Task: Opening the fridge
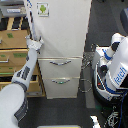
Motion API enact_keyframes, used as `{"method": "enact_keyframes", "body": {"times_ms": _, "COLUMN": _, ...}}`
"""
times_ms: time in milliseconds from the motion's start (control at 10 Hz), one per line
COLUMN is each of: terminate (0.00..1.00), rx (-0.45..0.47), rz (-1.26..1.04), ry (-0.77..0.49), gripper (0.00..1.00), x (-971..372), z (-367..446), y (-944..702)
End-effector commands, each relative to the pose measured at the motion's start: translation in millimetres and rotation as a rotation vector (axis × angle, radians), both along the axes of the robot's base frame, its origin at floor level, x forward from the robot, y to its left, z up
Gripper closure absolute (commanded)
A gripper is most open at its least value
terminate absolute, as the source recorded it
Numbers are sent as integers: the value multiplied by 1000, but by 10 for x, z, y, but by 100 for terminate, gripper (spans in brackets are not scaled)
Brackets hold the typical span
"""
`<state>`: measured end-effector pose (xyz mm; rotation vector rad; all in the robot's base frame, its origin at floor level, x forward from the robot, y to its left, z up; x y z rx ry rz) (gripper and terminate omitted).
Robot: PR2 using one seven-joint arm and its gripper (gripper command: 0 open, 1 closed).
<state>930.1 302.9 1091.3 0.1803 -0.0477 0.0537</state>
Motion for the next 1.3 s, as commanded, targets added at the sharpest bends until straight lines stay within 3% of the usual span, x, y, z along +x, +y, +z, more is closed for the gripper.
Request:
{"method": "enact_keyframes", "body": {"times_ms": 100, "terminate": 0, "rx": -50, "rz": -29, "ry": -24, "gripper": 100, "x": -99, "z": -90, "y": -2}}
{"method": "enact_keyframes", "body": {"times_ms": 1300, "terminate": 0, "rx": -64, "rz": -86, "ry": -21, "gripper": 100, "x": -191, "z": -121, "y": -209}}
